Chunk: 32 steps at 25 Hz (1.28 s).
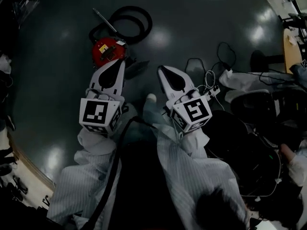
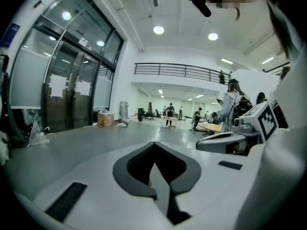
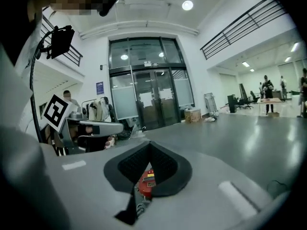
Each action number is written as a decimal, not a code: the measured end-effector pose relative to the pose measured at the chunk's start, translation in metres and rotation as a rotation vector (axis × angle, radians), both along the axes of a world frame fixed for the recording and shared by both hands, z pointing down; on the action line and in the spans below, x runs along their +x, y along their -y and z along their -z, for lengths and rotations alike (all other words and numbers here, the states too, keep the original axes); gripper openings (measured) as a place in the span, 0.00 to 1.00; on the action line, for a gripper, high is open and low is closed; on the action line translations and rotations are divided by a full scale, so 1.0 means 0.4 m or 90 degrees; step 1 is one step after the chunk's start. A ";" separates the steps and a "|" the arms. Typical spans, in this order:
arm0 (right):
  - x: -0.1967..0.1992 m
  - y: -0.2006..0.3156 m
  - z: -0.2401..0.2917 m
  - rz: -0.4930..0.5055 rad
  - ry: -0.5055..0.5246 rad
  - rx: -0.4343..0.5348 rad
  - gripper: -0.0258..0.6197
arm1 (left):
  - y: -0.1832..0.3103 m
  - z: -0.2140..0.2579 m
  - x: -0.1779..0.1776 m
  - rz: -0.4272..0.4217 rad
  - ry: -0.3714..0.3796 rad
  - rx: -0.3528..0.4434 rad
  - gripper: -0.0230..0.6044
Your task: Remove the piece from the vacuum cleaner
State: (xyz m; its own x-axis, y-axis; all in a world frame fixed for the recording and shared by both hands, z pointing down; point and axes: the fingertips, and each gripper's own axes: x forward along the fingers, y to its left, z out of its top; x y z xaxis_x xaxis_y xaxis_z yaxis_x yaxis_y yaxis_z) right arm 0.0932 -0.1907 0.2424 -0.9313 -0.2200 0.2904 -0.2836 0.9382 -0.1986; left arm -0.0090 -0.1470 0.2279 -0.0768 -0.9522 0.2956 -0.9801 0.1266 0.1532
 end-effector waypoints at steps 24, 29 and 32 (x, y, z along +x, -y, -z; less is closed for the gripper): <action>-0.279 0.049 -1.019 0.597 -0.364 0.090 0.16 | 0.029 -1.054 -0.090 -0.092 0.003 -0.449 0.16; -0.267 0.035 -1.249 0.717 -0.435 0.170 0.28 | 0.015 -1.283 -0.096 -0.129 0.050 -0.518 0.34; -0.266 0.017 -1.344 0.758 -0.456 0.205 0.31 | -0.001 -1.392 -0.072 -0.164 0.099 -0.558 0.35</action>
